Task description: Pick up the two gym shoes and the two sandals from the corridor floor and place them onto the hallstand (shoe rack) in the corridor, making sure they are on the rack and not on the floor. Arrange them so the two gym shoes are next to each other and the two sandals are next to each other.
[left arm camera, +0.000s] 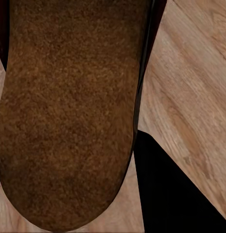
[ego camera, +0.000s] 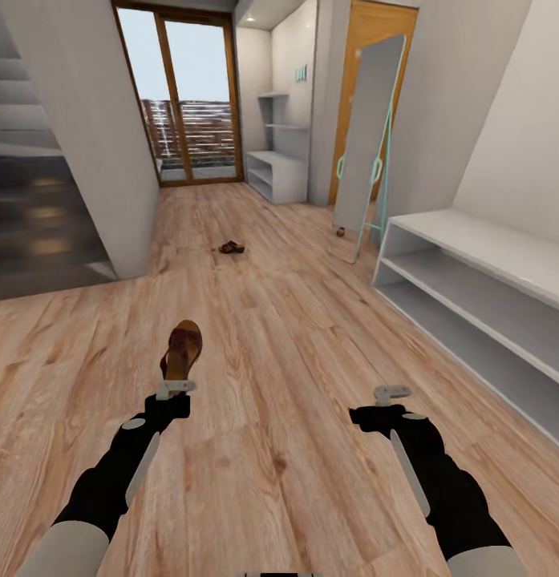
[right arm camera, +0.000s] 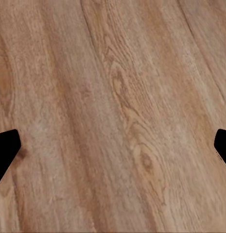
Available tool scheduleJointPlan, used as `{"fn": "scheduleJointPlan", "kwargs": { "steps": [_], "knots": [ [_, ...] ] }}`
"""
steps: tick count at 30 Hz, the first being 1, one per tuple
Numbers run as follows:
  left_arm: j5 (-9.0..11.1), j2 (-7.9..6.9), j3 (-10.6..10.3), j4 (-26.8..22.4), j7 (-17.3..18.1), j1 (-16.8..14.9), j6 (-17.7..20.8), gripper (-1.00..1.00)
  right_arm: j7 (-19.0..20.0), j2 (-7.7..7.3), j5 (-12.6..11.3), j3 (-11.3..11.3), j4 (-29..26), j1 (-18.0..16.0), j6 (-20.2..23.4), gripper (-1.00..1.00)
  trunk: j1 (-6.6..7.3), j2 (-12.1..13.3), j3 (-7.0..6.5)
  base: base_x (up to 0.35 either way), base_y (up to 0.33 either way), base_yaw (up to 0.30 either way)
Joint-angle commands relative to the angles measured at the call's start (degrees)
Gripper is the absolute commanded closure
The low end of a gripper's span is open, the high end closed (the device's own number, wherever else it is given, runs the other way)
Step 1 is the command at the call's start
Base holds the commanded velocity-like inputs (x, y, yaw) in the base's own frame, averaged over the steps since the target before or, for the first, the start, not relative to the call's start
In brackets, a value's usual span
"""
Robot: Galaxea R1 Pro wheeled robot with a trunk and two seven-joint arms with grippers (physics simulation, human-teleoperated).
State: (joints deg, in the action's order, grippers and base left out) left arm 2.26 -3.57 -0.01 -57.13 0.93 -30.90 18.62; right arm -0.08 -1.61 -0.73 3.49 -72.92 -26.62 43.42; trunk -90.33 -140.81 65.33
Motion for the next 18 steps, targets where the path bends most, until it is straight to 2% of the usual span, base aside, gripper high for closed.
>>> {"fn": "scheduleJointPlan", "kwargs": {
  "steps": [1, 18],
  "knots": [
    [0.03, -0.01, 0.01, -0.09, 0.21, -0.03, 0.37, 1.0, -0.01, -0.06, -0.06, 0.08, -0.08, -0.01, 0.25, -1.0, -0.02, -0.02, 0.05, 0.335, -0.174, 0.298],
    [0.03, 0.05, 0.01, -0.09, 0.21, -0.03, 0.37, 1.0, -0.01, -0.06, -0.06, 0.09, -0.03, -0.01, 0.22, -1.0, -0.02, -0.02, 0.02, 0.304, -0.202, 0.298]
  ]
}}
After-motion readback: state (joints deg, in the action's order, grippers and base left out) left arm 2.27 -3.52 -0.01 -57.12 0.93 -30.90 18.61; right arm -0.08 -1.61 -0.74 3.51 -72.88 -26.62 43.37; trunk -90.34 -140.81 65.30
